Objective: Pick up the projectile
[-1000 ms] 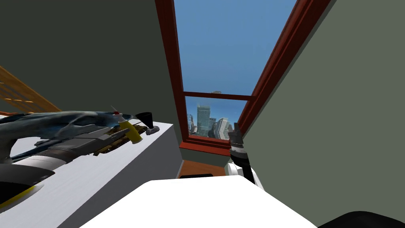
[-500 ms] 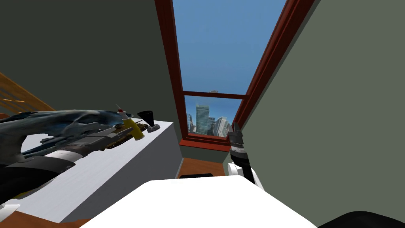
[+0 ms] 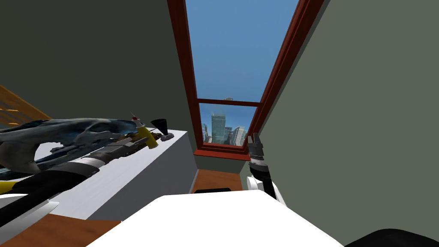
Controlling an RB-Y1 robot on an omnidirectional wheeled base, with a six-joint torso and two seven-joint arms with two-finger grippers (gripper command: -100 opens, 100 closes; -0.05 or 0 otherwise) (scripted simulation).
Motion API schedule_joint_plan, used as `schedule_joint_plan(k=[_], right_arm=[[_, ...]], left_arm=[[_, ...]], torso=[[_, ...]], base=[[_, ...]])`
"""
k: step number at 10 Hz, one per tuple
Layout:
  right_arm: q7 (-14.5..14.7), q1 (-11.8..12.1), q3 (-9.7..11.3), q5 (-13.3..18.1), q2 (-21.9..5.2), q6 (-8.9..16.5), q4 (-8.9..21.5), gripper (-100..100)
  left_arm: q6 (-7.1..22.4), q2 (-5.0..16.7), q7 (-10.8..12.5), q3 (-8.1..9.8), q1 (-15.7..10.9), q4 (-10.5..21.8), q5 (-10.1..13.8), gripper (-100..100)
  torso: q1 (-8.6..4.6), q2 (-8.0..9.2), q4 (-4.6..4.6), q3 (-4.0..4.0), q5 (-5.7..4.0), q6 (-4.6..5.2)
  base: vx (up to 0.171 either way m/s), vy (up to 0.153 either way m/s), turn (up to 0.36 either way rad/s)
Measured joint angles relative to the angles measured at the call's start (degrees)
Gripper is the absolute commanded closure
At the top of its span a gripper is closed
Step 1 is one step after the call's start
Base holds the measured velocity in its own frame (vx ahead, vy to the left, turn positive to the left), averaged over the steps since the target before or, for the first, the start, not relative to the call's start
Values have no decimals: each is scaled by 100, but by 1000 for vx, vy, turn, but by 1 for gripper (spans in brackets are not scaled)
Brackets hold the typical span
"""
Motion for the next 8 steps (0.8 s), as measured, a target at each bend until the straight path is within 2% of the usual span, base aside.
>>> schedule_joint_plan(k=[1, 3, 4, 6, 7, 8], right_arm=[[0, 0, 0, 0, 0, 0, 0, 0], [0, -2, 1, 0, 1, 0, 0, 0], [0, -1, 0, 0, 0, 0, 0, 0], [0, 0, 0, 0, 0, 0, 0, 0], [0, 0, 0, 0, 0, 0, 0, 0], [0, -2, 1, 0, 0, 0, 0, 0]], left_arm=[[14, 14, 15, 3, -110, 109, 5, -100], [41, 180, 41, -283, -409, 369, -47, -100], [15, 185, 31, -440, -573, 532, -59, -100], [-29, 159, 2, -561, -930, 898, -76, -100], [-22, 128, -10, -559, -1043, 996, -83, -100], [-8, 224, -7, -707, -1190, 1107, -119, -100]], torso=[[-2, -7, -2, -4, 0, 0], [-15, 55, 11, 31, -3, -1], [-4, 41, 10, 24, -1, -3], [-1, -5, -1, -2, 0, 0], [-3, -11, -3, -6, -1, -1], [-12, 31, 4, 15, -2, 5]], base=[[-133, -32, -157], [-147, -9, -50], [-17, 13, 13], [23, 4, 0], [-138, -21, -170], [-191, -24, -102]])
